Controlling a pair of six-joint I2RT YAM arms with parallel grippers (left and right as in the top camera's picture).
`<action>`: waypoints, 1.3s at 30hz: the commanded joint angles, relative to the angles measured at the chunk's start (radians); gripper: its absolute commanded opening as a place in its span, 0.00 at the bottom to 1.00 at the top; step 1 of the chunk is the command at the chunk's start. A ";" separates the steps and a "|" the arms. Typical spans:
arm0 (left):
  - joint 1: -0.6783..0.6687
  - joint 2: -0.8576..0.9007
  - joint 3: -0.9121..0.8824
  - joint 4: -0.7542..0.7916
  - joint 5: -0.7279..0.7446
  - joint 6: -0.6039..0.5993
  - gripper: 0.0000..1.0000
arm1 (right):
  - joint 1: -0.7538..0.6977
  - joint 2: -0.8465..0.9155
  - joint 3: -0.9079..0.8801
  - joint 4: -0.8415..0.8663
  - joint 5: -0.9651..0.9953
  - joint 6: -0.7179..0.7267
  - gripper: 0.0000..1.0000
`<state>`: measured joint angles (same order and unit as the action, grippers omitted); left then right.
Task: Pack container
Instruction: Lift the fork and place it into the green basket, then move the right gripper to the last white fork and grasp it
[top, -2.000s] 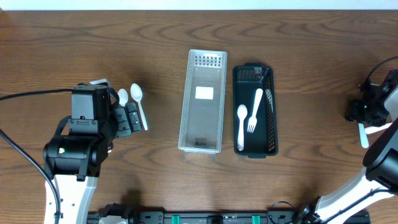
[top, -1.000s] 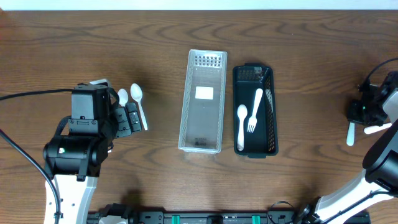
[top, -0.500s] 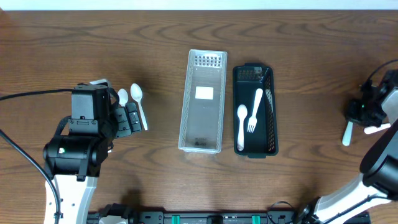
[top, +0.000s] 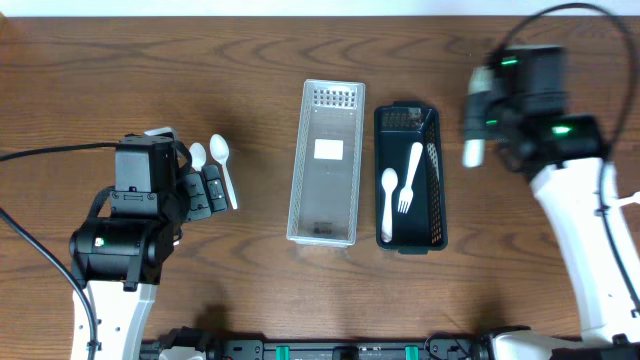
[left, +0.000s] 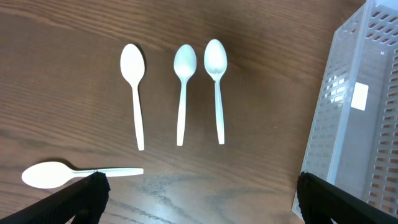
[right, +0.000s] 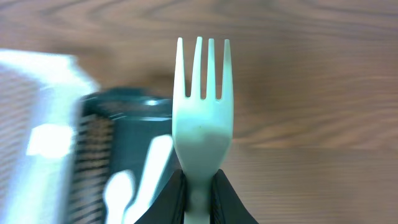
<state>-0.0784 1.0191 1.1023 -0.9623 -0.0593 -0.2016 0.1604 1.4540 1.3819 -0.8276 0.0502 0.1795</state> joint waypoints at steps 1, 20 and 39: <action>0.008 -0.001 0.019 -0.002 -0.012 0.018 0.98 | 0.129 0.050 -0.003 -0.008 0.088 0.197 0.01; 0.008 -0.001 0.019 -0.021 -0.012 0.018 0.98 | 0.251 0.447 0.005 -0.049 -0.010 0.387 0.53; 0.008 -0.001 0.019 -0.020 -0.012 0.018 0.98 | -0.266 0.169 0.251 -0.238 0.183 0.495 0.99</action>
<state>-0.0784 1.0191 1.1023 -0.9810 -0.0593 -0.2016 0.0185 1.5970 1.6478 -1.0454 0.2287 0.5617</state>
